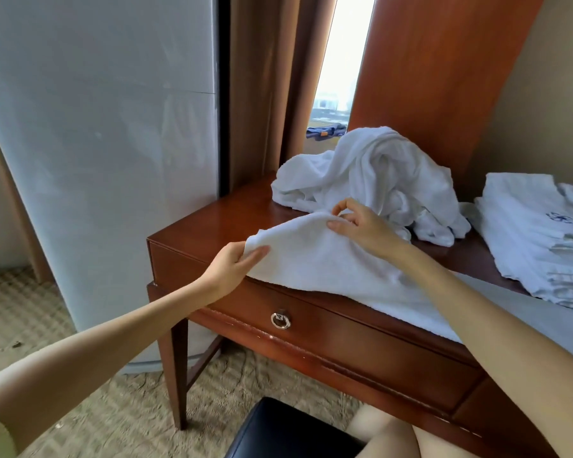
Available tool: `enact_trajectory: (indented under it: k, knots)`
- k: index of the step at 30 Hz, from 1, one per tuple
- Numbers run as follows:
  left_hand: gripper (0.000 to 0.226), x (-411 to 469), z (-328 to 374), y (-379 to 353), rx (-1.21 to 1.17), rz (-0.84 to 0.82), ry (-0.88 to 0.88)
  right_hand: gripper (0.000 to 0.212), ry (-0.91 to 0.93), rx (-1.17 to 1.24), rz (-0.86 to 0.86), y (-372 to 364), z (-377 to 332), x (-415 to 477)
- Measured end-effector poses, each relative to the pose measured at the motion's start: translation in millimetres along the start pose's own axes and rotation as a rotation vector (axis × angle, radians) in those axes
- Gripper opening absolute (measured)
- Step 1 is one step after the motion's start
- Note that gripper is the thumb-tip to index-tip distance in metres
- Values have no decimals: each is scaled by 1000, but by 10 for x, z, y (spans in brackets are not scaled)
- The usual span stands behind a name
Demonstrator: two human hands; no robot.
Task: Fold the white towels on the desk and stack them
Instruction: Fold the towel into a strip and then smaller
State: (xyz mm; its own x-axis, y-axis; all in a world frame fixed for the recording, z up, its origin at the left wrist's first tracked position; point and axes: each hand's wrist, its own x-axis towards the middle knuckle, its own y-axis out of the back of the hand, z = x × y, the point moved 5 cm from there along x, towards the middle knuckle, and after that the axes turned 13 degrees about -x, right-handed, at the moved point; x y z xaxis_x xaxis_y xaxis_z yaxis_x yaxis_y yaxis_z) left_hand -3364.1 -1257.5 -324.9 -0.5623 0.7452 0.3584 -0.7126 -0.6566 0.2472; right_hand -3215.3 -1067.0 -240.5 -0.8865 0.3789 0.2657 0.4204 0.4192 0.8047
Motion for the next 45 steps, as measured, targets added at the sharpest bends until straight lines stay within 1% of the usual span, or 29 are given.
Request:
enact_trajectory:
  k: [2,3,5,6,8,10,13,15,16,17,19,20,21,22,25,26,27,29,30,31,33,35,36,38,40,41,43,45]
  knots:
    - [15,105,28,86,-31,56,71,8,-42,-13,-11,4,107,184]
    - [24,152,21,127,-23,73,141,13,-67,-9,-45,-31,168,249]
    - [56,216,-15,166,-21,83,250,28,-116,20,-140,-152,268,335]
    - [66,242,-10,145,-9,77,258,31,-130,24,-187,-223,294,360]
    - [72,314,20,74,25,68,228,29,-124,23,-241,-344,320,408]
    - [70,362,62,25,87,47,173,23,-97,26,-227,-412,327,455]
    - [70,359,96,50,202,66,35,16,-68,46,-127,-415,297,532]
    - [71,303,100,115,269,121,-34,18,-63,117,-57,-396,274,581]
    - [70,272,78,127,314,117,-49,19,-60,129,-50,-409,265,599]
    - [68,244,47,121,370,87,-47,21,-52,105,-66,-444,258,613]
    - [62,201,-8,86,505,14,0,26,-39,-48,-155,-591,262,631]
    - [61,201,-18,76,567,1,26,29,-40,-119,-198,-672,270,636]
    - [61,210,-8,74,618,3,41,30,-52,-139,-212,-730,283,643]
    - [61,228,12,76,662,11,46,31,-68,-109,-192,-764,291,653]
    - [62,313,70,122,759,52,44,32,-93,-6,-64,-772,259,689]
    - [61,354,59,146,807,47,77,32,-85,-5,-48,-780,251,704]
    - [59,392,31,170,859,24,146,33,-71,-31,-58,-798,240,711]
    - [53,417,-41,205,945,-43,343,36,-52,-126,-140,-874,227,708]
    - [51,417,-59,213,993,-70,404,37,-48,-162,-178,-914,231,699]
    - [51,429,-40,213,1054,-88,396,38,-43,-191,-194,-940,236,689]
    - [56,474,42,160,1142,-92,221,38,-16,-266,-167,-952,230,683]
    - [54,497,113,27,1085,-113,31,38,24,-347,-118,-949,190,685]
    - [53,489,110,-70,1040,-164,-7,38,40,-372,-99,-955,154,674]
    - [54,446,6,-260,973,-284,30,38,63,-352,-104,-1004,81,629]
    - [53,403,-107,-326,932,-324,97,41,83,-295,-185,-1110,46,522]
    - [53,395,-128,-311,909,-309,108,44,91,-325,-219,-1151,47,463]
    - [52,398,-116,-244,859,-261,135,47,85,-467,-246,-1143,71,375]
    - [53,406,-96,-95,904,-154,220,49,64,-596,-245,-1091,26,310]
